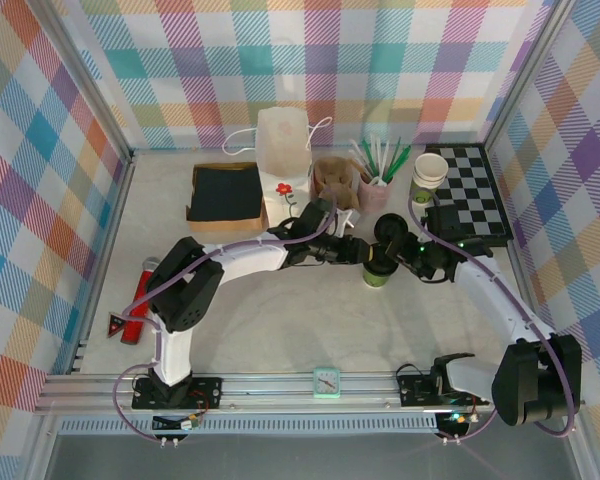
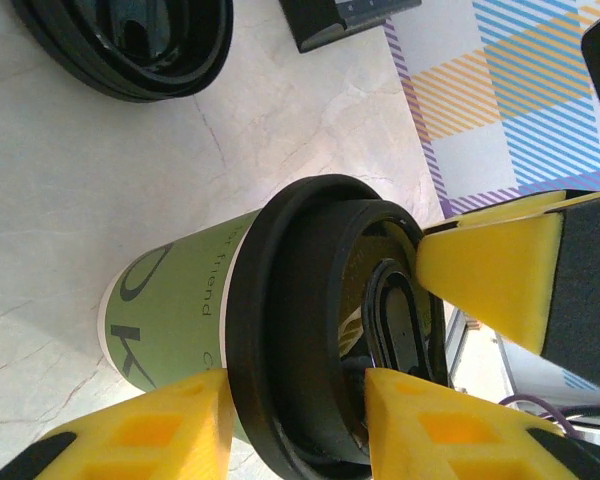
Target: Pack the takeout coffee
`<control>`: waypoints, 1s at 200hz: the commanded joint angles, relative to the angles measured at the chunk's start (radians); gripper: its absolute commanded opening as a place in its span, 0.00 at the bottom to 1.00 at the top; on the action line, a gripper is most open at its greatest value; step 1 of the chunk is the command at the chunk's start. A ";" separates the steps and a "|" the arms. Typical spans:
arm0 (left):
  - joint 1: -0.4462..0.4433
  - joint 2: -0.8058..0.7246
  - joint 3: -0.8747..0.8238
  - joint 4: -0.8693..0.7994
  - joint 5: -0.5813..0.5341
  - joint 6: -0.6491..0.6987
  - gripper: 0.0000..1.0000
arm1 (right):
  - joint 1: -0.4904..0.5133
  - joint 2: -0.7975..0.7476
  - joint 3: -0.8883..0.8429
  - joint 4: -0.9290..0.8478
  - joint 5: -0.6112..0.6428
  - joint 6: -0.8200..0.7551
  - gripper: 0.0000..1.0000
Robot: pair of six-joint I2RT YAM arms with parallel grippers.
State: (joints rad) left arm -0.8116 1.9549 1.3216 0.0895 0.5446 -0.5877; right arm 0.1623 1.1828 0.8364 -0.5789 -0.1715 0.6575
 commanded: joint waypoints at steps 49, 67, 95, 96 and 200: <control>-0.046 0.067 0.080 -0.033 -0.006 -0.027 0.41 | -0.025 -0.064 0.011 -0.070 0.030 -0.035 0.45; -0.047 0.063 0.089 -0.036 -0.003 -0.026 0.45 | -0.026 -0.076 0.032 -0.091 0.041 -0.049 0.49; -0.046 0.055 0.126 -0.086 0.000 0.002 0.56 | -0.026 -0.090 0.067 -0.117 0.050 -0.078 0.54; -0.046 0.054 0.128 -0.087 0.001 0.002 0.56 | -0.026 -0.090 0.070 -0.118 0.050 -0.078 0.54; 0.033 -0.135 0.217 -0.224 0.013 0.077 0.68 | -0.026 -0.142 0.274 -0.176 0.028 -0.330 0.71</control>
State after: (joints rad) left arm -0.8215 1.9347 1.5200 -0.1040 0.5396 -0.5381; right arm 0.1429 1.0729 1.0500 -0.7284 -0.1310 0.4366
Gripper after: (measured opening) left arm 0.679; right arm 0.708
